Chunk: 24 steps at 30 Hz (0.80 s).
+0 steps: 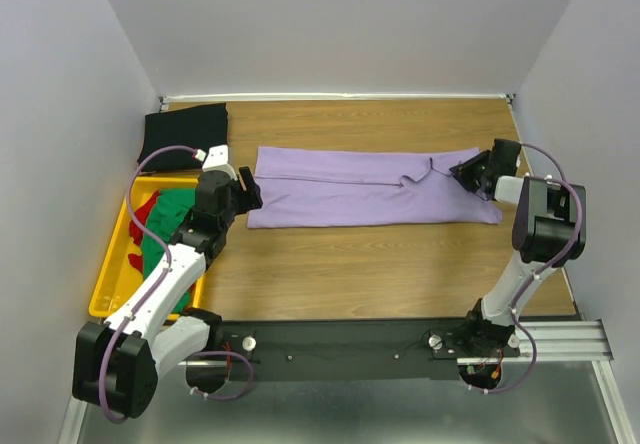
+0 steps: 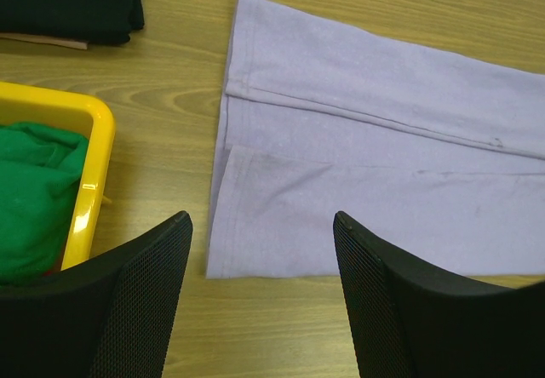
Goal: Fold and stack the t-shirts
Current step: Fold the tshirt
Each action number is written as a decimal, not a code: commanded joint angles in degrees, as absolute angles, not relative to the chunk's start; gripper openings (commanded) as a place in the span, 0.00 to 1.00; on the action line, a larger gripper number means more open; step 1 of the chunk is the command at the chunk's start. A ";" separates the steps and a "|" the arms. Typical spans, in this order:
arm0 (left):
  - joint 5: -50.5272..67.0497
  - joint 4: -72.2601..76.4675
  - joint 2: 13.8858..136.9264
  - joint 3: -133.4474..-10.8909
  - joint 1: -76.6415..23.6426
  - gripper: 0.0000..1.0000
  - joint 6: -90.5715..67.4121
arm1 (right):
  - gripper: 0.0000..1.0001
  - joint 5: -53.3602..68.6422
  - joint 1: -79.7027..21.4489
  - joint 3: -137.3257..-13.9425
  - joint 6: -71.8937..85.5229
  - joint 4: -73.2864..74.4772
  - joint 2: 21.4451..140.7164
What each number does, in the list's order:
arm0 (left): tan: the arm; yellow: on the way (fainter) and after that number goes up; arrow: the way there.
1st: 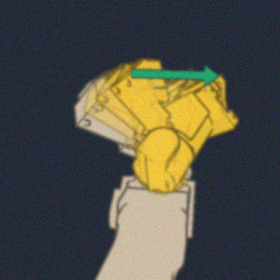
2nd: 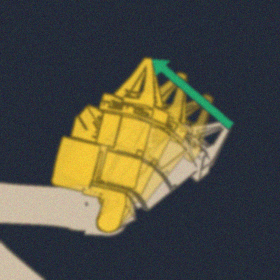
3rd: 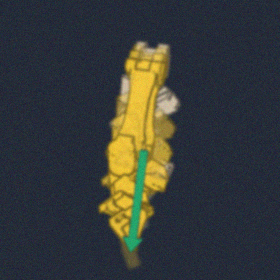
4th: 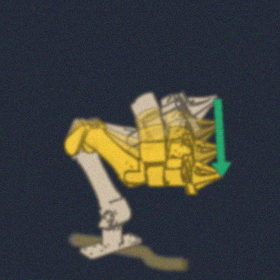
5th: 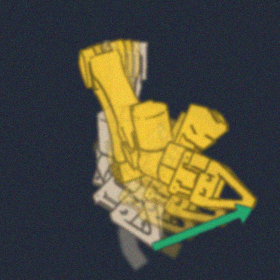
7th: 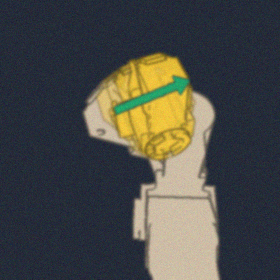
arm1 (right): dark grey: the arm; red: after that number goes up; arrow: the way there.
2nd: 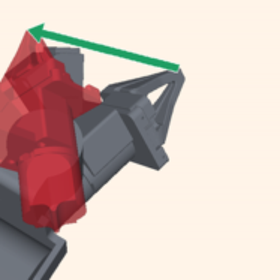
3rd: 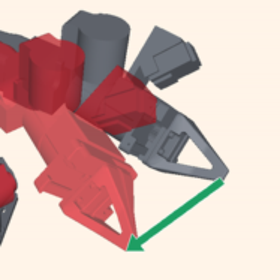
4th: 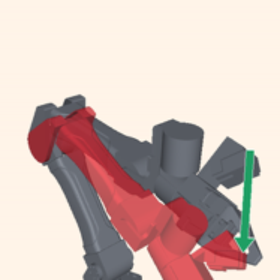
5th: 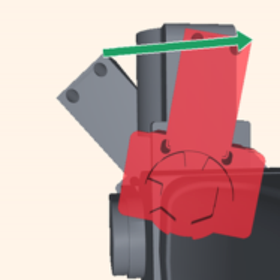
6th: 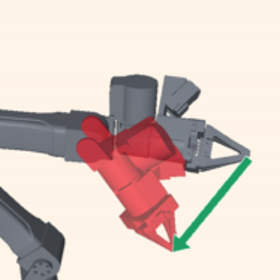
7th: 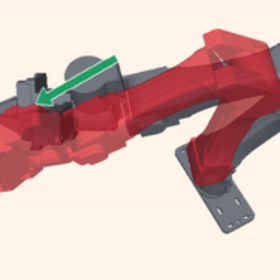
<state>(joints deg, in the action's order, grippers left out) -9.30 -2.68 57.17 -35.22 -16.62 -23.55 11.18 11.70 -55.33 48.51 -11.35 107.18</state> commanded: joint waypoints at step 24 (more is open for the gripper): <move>-8.96 -2.20 57.74 -36.74 -16.87 0.75 -22.76 | 0.02 11.69 14.33 -65.90 34.11 -2.03 109.68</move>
